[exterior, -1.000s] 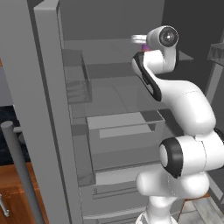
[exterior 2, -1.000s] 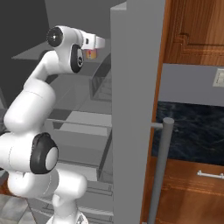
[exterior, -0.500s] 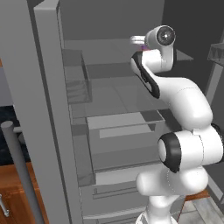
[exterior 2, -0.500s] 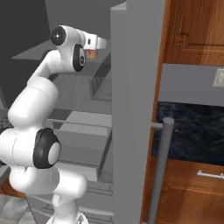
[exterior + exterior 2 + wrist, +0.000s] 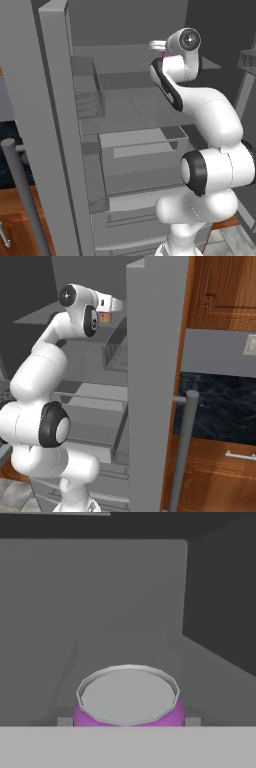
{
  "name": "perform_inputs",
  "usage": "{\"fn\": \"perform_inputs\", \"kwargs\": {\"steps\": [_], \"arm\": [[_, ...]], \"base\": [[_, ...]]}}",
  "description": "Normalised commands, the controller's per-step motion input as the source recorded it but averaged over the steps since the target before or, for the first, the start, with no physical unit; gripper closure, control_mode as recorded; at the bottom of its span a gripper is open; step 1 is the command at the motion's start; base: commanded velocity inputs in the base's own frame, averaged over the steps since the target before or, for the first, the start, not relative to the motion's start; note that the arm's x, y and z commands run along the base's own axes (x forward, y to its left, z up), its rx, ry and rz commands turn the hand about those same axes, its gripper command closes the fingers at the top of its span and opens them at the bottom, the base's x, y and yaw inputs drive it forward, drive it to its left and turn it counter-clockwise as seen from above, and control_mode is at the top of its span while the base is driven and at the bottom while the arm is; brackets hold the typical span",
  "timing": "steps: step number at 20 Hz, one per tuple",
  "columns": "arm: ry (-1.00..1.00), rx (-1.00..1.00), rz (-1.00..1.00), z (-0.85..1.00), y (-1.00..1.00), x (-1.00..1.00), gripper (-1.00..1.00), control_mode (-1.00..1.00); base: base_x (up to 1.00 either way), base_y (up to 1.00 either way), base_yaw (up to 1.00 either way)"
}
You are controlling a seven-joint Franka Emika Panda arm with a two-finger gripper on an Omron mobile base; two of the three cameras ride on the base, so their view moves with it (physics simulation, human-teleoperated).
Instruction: Open the fridge, grab two sodas, and place both sodas inside the bowl with ice on the dining counter.
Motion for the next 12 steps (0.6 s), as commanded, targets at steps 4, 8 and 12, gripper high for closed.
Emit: {"fn": "perform_inputs", "kwargs": {"steps": [4, 8, 12], "arm": [[-0.03, 0.0, 0.0, 0.0, 0.0, -0.13, 1.0, -1.0], [-0.06, 0.0, 0.0, -0.06, 0.0, -0.55, 1.0, -1.0], [0.0, 0.0, -0.02, -0.01, 0.16, -0.72, 1.0, -1.0]], "base": [[0.0, 0.0, 0.0], [0.0, 0.0, 0.0], [0.0, 0.0, 0.0]]}}
